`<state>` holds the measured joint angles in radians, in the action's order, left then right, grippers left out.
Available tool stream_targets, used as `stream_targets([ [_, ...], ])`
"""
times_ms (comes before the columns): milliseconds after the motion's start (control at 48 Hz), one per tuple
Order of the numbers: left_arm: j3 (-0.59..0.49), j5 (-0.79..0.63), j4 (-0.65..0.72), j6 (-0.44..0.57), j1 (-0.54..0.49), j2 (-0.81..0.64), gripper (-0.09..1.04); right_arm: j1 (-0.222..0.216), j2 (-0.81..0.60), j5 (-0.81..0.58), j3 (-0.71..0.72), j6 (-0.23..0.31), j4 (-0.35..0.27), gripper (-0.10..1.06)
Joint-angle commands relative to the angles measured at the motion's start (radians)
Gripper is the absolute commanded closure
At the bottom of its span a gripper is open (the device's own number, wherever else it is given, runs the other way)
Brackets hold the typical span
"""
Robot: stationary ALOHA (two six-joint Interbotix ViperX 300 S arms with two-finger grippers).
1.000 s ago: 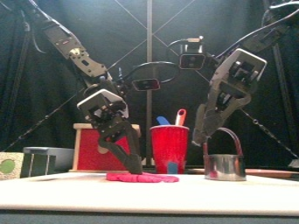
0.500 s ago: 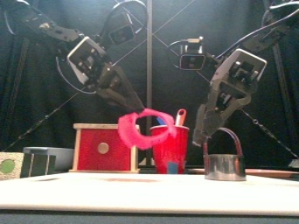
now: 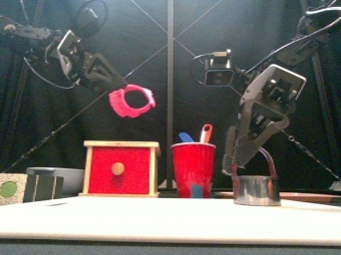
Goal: Get the cutter from the drawer then cut the dough then place the extra dough in the bowl
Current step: Place the extra dough in the bowl
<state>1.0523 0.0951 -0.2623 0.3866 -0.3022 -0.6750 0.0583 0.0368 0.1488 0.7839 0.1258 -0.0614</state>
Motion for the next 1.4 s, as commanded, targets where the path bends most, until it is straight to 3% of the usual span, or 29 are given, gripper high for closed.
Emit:
stream_targets([
  [21,-0.002,-0.104,0.031,0.000,-0.095,-0.086,0.32,-0.003,0.020,-0.009,-0.009,-0.002,0.002,0.04],
  [208,0.012,-0.301,0.063,-0.002,-0.198,-0.215,0.32,-0.003,0.018,-0.011,-0.003,-0.003,0.005,0.04],
  [479,0.060,-0.509,0.086,-0.006,-0.215,-0.261,0.32,-0.003,0.018,-0.031,0.017,-0.002,0.005,0.04],
  [833,0.160,-0.482,0.089,-0.008,-0.233,-0.225,0.32,-0.005,0.017,-0.037,0.018,-0.003,0.003,0.04],
  [1042,0.181,-0.357,0.071,-0.009,-0.241,-0.138,0.28,-0.005,0.011,-0.037,0.014,-0.002,0.002,0.04],
  [1396,0.184,-0.325,-0.046,-0.012,-0.279,-0.110,0.02,-0.003,0.009,-0.037,0.014,-0.002,-0.002,0.04],
])
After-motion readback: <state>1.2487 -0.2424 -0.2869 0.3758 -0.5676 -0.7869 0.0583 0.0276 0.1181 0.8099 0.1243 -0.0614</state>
